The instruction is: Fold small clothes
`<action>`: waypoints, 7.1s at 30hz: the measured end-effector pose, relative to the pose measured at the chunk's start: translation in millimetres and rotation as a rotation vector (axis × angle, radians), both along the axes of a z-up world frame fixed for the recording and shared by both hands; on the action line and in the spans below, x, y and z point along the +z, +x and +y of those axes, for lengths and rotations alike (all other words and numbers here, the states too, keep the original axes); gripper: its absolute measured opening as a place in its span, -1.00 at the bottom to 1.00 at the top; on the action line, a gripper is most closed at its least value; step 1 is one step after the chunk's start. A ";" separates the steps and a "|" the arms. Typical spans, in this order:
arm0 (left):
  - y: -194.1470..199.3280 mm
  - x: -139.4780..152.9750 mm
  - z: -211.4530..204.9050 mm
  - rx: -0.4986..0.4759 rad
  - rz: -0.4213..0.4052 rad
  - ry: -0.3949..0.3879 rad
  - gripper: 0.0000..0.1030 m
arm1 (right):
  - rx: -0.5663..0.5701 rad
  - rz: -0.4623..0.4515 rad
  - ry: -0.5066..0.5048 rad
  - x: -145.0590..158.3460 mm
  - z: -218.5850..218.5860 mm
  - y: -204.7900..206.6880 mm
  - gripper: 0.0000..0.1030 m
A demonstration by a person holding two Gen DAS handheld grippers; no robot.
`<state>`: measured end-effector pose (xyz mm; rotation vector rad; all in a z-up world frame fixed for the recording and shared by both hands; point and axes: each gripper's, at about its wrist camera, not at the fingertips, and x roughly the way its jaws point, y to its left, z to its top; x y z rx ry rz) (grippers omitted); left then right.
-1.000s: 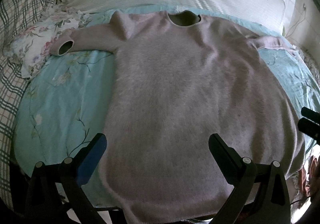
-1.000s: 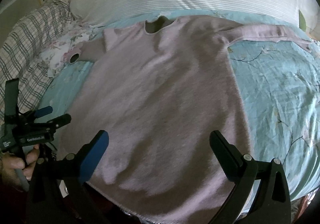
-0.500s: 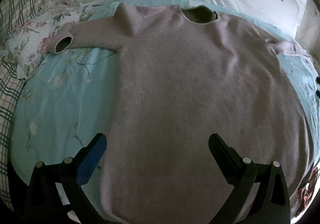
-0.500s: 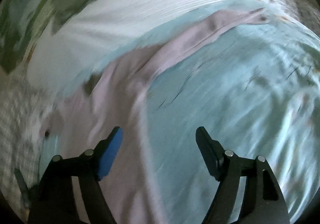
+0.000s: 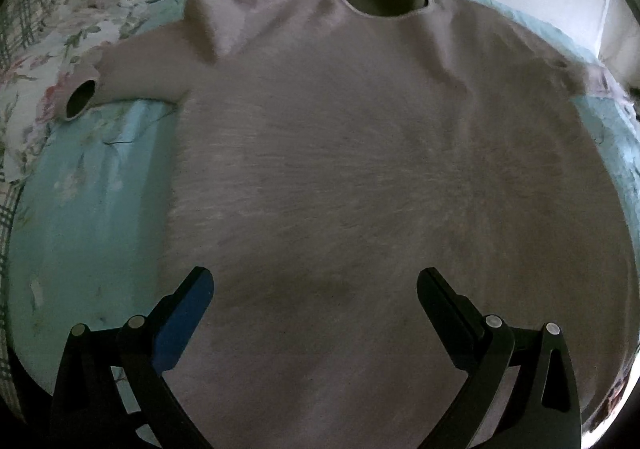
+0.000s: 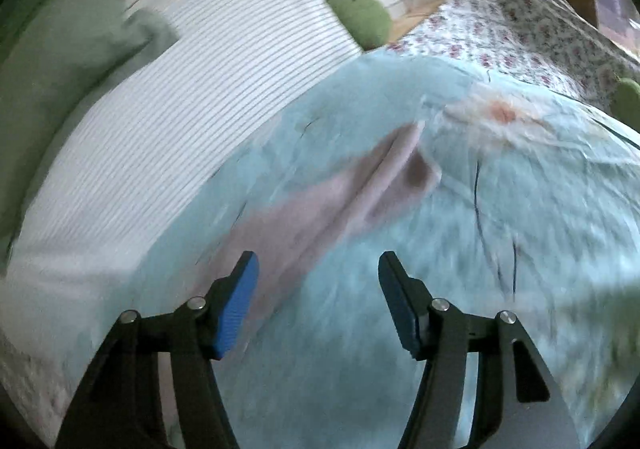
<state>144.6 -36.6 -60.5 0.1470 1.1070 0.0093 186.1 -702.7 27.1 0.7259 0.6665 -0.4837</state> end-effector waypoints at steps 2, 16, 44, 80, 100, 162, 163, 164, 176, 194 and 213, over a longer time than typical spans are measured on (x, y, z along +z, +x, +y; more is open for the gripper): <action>4.4 -5.2 -5.9 -0.005 0.018 0.001 0.98 | -0.037 0.010 0.013 -7.7 -14.2 8.5 0.14; 14.7 -8.0 -16.6 -0.040 0.011 -0.014 0.98 | 0.336 -0.072 -0.064 22.5 63.8 66.0 -0.88; -17.5 -0.9 82.2 0.150 -0.045 -0.355 0.98 | 1.177 -0.002 0.409 -54.8 579.6 130.1 -0.81; 173.3 -2.8 109.8 0.070 -0.138 -0.268 -0.18 | 0.738 -0.106 0.362 -20.3 350.0 -20.2 0.04; 194.3 12.9 76.8 -0.072 -0.204 -0.168 -0.96 | 0.697 -0.107 0.360 -24.7 334.4 -23.4 0.04; 163.4 36.9 168.3 0.252 -0.287 -0.152 0.59 | 0.833 0.033 0.084 -11.6 370.1 7.2 0.31; 165.9 37.1 177.9 0.287 -0.276 -0.105 0.60 | 0.843 0.037 0.103 -16.8 375.5 3.7 0.32; 169.3 36.4 187.6 0.321 -0.262 -0.061 0.60 | 0.850 0.043 0.123 -20.7 383.0 -1.3 0.32; 237.4 -4.1 275.1 0.444 -0.142 0.120 -0.55 | 0.887 0.113 0.213 -45.5 414.9 -22.3 0.33; 154.7 111.5 139.5 0.068 -0.373 -0.457 -0.93 | 0.848 0.004 0.243 -22.1 396.1 -43.6 0.33; 204.7 -1.1 -127.9 -0.271 -0.033 -0.469 -0.69 | 0.695 -0.029 0.252 -23.2 326.1 -38.2 0.33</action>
